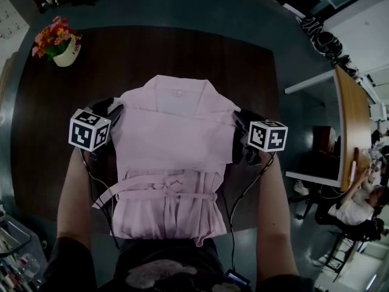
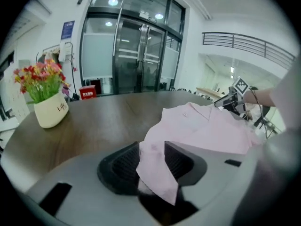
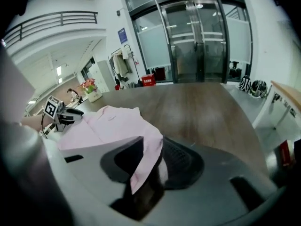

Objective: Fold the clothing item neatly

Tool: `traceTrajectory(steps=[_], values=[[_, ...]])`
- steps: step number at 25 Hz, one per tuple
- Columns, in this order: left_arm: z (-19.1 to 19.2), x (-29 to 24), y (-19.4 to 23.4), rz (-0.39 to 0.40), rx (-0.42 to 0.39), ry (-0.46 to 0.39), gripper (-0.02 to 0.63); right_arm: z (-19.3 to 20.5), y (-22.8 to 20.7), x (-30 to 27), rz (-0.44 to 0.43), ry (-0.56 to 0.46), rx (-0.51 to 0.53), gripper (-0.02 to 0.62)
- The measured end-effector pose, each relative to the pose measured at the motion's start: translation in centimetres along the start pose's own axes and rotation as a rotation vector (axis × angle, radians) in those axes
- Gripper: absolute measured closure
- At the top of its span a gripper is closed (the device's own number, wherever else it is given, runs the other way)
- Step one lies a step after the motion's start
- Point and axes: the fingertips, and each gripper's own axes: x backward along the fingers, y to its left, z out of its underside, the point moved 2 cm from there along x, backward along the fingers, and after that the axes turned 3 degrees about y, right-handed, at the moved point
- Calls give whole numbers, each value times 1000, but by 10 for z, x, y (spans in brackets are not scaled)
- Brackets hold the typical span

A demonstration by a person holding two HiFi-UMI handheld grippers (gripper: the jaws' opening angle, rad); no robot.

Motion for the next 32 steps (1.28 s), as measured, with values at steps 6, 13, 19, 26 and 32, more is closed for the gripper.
traceTrajectory(steps=[6, 13, 19, 26, 32], values=[[11, 72, -47, -151, -119, -125, 454, 44, 22, 55, 40, -138, -22, 499], [86, 164, -168, -154, -117, -182, 454, 133, 66, 133, -35, -255, -19, 499], [165, 249, -260, -240, -100, -224, 454, 216, 111, 226, -126, -382, 8, 499], [293, 269, -316, -273, -71, -180, 448, 357, 144, 263, -113, -342, 139, 499], [423, 219, -268, -329, -19, -142, 326, 493, 138, 211, 15, -253, 123, 441]])
